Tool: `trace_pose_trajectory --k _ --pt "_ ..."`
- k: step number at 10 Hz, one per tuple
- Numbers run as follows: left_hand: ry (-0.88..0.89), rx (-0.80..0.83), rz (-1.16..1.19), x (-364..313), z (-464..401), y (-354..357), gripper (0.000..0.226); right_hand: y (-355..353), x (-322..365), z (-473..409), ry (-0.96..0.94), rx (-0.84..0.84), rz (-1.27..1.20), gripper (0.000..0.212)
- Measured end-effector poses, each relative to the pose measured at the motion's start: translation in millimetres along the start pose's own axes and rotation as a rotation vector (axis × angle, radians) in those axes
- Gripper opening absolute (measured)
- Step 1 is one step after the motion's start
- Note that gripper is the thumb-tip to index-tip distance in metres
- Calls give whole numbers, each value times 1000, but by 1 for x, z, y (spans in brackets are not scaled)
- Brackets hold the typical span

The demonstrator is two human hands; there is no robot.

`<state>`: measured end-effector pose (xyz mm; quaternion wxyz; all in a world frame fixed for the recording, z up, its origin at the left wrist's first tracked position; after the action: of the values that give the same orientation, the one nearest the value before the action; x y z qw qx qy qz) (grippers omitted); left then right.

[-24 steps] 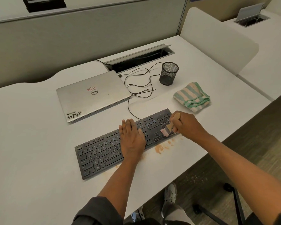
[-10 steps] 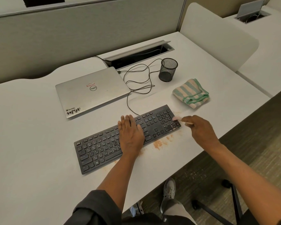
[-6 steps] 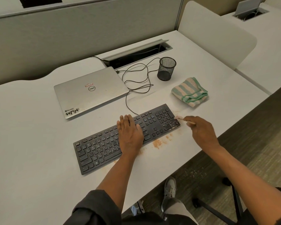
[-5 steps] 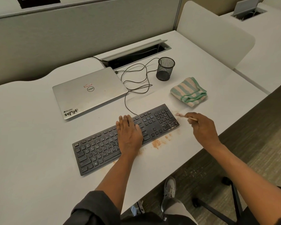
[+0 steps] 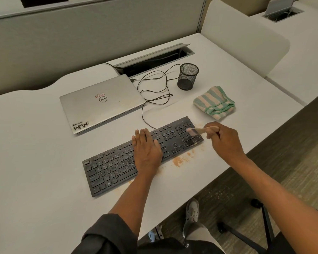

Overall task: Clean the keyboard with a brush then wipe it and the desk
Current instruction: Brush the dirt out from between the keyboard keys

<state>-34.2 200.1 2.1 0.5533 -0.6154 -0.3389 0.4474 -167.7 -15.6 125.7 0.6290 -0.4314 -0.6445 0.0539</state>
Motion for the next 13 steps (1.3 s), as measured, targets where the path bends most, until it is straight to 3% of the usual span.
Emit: trace_pose_trajectory --k 1,3,6,7,9,11,13 --pt "-1 2 1 0 0 0 64 15 -3 7 -8 82 56 23" --pt "-5 5 11 0 0 0 64 -17 -30 -2 108 -102 79 22" --pt "2 8 -1 1 1 1 64 19 -10 -20 87 51 40 17" --pt "3 1 -5 -1 0 -2 64 6 -8 -31 101 -13 113 21" --pt "4 9 4 0 1 -2 64 17 -10 -28 114 90 58 19" --pt "-4 8 3 1 0 0 64 9 -10 -36 113 29 29 17" --pt "-8 0 8 1 0 -1 64 27 -11 -52 172 225 200 20"
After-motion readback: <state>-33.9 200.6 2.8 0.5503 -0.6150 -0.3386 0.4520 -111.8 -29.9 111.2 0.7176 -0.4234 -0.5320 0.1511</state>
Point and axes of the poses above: each hand's wrist, its own z-axis away from the middle knuckle, its own y-axis out of the palm, x = y × z, the point moved 9 cm from there along -z, towards the middle knuckle, and after that the axes turned 12 degrees about -z, right-handed, at the moved point
